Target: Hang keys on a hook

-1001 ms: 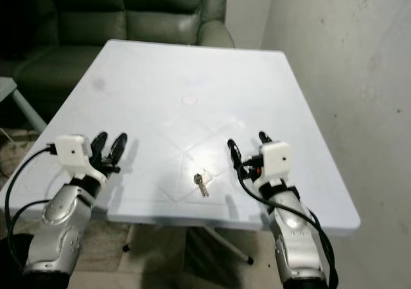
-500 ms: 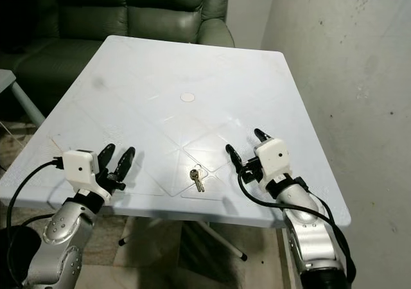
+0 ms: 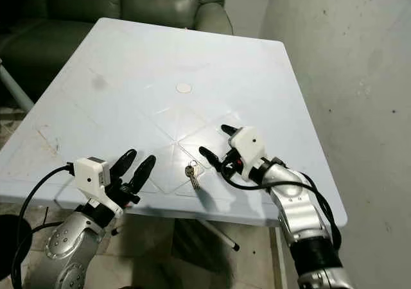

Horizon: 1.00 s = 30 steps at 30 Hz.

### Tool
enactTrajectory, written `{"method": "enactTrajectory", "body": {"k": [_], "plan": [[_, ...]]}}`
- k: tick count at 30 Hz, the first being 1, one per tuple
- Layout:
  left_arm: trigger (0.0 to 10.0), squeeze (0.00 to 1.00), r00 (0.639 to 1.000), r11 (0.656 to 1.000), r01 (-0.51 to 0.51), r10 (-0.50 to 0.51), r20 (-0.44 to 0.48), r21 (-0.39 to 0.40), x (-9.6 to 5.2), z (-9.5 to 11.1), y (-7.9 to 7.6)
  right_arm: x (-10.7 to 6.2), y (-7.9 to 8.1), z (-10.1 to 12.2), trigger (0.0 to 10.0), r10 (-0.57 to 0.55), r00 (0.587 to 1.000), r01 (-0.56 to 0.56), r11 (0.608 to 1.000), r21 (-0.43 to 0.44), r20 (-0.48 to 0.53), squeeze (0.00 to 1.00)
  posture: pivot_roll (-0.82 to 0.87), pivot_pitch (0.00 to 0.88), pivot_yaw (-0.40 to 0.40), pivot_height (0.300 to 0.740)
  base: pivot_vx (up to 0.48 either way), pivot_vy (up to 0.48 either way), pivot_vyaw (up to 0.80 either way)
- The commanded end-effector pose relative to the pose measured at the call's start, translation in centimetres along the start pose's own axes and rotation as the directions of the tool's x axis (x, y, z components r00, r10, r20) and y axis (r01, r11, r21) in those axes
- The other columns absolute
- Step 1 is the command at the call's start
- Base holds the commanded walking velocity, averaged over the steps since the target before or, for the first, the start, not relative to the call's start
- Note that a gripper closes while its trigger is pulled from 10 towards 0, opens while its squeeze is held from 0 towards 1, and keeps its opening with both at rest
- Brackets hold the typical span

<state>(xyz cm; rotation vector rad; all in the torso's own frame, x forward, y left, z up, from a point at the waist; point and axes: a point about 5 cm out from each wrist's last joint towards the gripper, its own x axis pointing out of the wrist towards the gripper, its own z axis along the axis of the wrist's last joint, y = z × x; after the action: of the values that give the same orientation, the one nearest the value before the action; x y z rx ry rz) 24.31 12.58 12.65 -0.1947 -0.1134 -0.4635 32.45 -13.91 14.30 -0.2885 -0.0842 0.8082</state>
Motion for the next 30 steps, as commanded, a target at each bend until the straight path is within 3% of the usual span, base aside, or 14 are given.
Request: {"method": "enactTrajectory", "body": {"k": [1,9,20,21,22,30], "plan": [[10.0,0.0,1.0,1.0,0.011,-0.011,-0.005,-0.01,-0.2,0.1,-0.4,0.3,0.1,-0.3,10.0,0.05,0.999,-0.05,0.999,0.022,-0.019,0.0,0.1,0.179,-0.111,0.74,0.0,0.0,0.0],[10.0,0.0,0.999,0.999,0.028,-0.028,-0.015,-0.027,-0.7,0.6,-0.9,0.8,0.8,-0.8,10.0,0.194,0.979,-0.192,0.98,0.05,-0.057,0.0,0.09,0.227,-0.105,0.74,0.0,0.0,0.0],[10.0,0.0,0.999,0.998,0.048,-0.049,-0.019,-0.047,-0.7,1.1,-1.5,1.3,1.5,-0.8,10.0,0.257,0.966,-0.254,0.964,0.073,-0.039,0.0,0.1,0.25,-0.1,0.74,0.0,0.0,0.0],[10.0,0.0,0.999,0.998,0.048,-0.049,-0.019,-0.044,-0.7,1.2,-1.6,1.4,1.7,-0.6,8.6,0.268,0.963,-0.265,0.961,0.079,-0.023,0.0,0.1,0.256,-0.102,0.74,0.0,0.0,0.0],[10.0,0.0,0.999,0.998,0.048,-0.049,-0.017,-0.047,-0.7,1.2,-1.6,1.5,1.8,-0.4,10.0,0.274,0.962,-0.272,0.959,0.082,-0.01,0.0,0.1,0.258,-0.102,0.74,0.0,0.0,0.0],[10.0,0.0,0.999,0.998,0.042,-0.043,-0.019,-0.047,-0.8,1.4,-1.7,2.4,3.4,1.0,10.0,0.332,0.94,-0.338,0.938,0.082,0.072,0.0,0.11,0.257,-0.107,0.74,0.0,0.0,0.0]]}}
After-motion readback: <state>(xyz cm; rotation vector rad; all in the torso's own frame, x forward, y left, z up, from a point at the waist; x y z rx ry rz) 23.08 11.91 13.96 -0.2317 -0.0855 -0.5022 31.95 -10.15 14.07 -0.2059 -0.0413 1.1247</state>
